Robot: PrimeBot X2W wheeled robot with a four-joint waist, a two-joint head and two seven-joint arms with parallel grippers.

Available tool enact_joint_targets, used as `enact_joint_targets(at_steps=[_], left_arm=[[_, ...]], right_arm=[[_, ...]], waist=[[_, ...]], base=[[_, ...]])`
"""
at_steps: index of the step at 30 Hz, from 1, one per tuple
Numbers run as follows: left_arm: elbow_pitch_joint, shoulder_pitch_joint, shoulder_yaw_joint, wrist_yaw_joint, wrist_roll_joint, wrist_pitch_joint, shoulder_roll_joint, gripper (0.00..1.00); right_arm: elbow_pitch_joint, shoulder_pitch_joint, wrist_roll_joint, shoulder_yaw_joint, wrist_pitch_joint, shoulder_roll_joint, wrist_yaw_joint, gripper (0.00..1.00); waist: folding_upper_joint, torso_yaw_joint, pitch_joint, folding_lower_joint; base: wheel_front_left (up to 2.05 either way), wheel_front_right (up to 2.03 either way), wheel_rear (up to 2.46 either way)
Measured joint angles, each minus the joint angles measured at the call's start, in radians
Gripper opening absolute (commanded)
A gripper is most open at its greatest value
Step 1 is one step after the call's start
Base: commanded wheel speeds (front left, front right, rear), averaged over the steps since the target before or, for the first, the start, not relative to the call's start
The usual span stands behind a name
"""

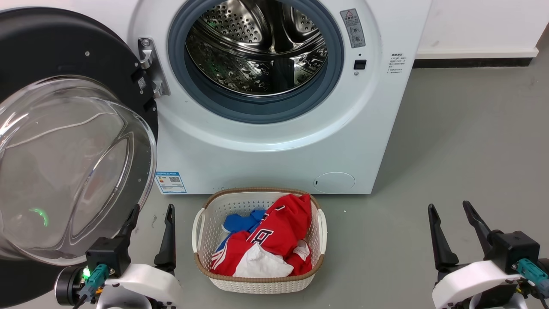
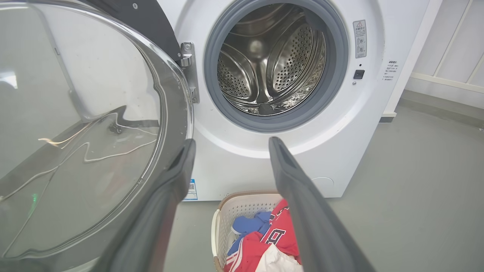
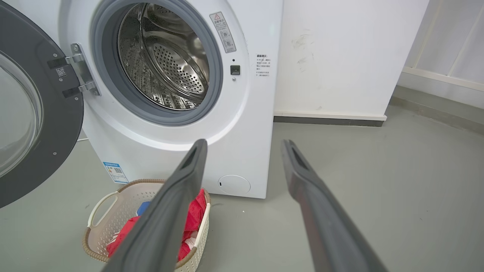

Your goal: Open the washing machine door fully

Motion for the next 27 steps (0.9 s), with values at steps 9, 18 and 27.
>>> enact_joint_targets(at_steps=[9,18,27], left_arm=[[0.008,-0.003,-0.004,-0.001,-0.004,-0.004,0.0,1.0],[0.039,0.027,0.003,-0.019,-0.072,0.013,-0.041,0.0],[0.059,0.026,0.058,-0.064,-0.204,0.051,-0.077,0.0]], right_arm=[[0.003,0.0,-0.002,-0.003,0.0,0.0,0.0,1.0],[0.054,0.019,0.083,-0.011,0.018,0.001,0.0,0.0],[0.071,0.008,0.266,-0.014,0.036,0.001,0.0,0.0]], waist=[[0.0,-0.001,-0.002,0.0],[0.0,-0.001,-0.002,0.0],[0.0,0.0,-0.001,0.0001]], base=[[0.0,0.0,0.0],[0.0,0.0,0.0],[0.0,0.0,0.0]])
